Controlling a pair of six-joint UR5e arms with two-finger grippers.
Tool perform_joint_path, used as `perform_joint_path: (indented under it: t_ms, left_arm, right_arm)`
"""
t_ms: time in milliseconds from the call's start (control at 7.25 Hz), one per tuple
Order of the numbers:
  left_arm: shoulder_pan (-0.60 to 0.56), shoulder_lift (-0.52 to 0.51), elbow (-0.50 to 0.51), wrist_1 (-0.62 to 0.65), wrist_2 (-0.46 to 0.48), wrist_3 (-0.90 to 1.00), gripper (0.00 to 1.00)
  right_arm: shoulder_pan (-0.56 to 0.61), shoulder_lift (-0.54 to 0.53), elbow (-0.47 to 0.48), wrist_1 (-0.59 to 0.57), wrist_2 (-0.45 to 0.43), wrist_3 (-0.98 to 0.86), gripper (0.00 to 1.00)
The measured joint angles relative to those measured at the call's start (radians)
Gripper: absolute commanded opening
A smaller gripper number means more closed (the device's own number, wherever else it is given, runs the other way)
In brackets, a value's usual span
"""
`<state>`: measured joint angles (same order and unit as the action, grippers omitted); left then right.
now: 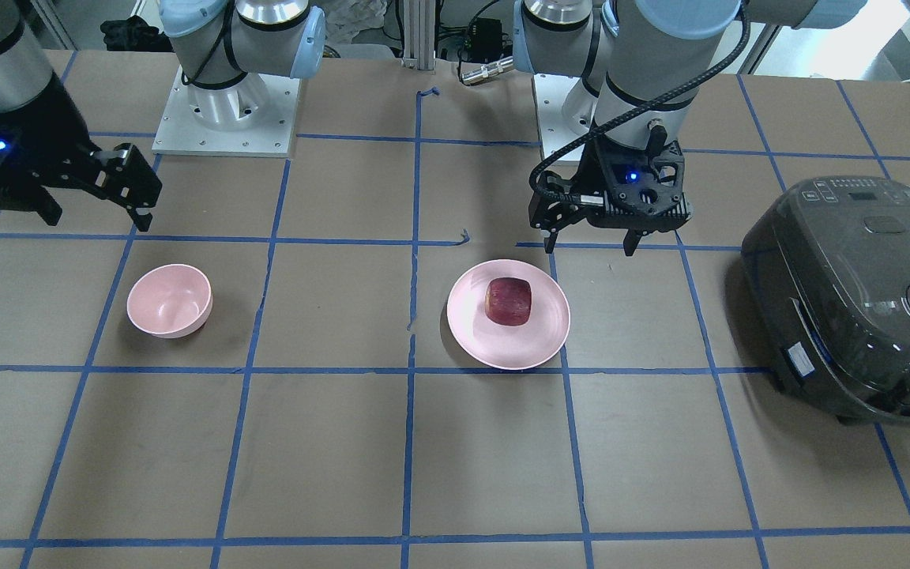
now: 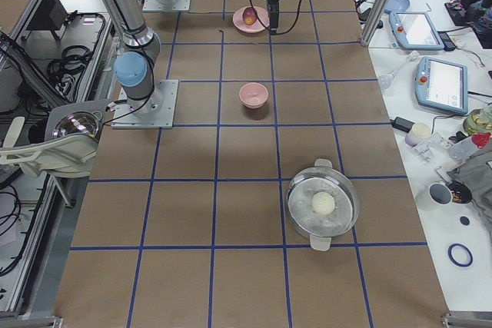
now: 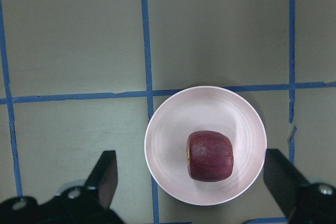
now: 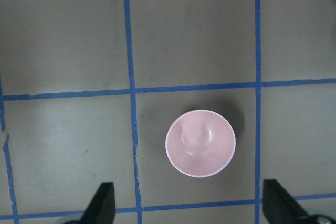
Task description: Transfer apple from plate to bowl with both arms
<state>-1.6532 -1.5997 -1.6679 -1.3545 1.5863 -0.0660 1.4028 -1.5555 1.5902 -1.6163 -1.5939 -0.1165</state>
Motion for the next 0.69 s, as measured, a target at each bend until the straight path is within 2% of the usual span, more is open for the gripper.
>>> perform_joint_path:
  t_ms: [276,552,690]
  left_arm:
    - [0.008,-0.018,0.088,-0.148,0.001,-0.003,1.00]
    - [0.004,-0.035,0.089,-0.175,-0.006,-0.017,1.00]
    - [-0.008,-0.041,0.052,-0.159,-0.011,-0.037,1.00]
  right_arm:
    - [-0.087,0.025,0.085,-0.026,0.004,-0.092,1.00]
    - [-0.163,0.045,0.224,-0.173,0.007,-0.188,1.00]
    - [-0.185,0.055,0.299,-0.266,0.007,-0.209,0.99]
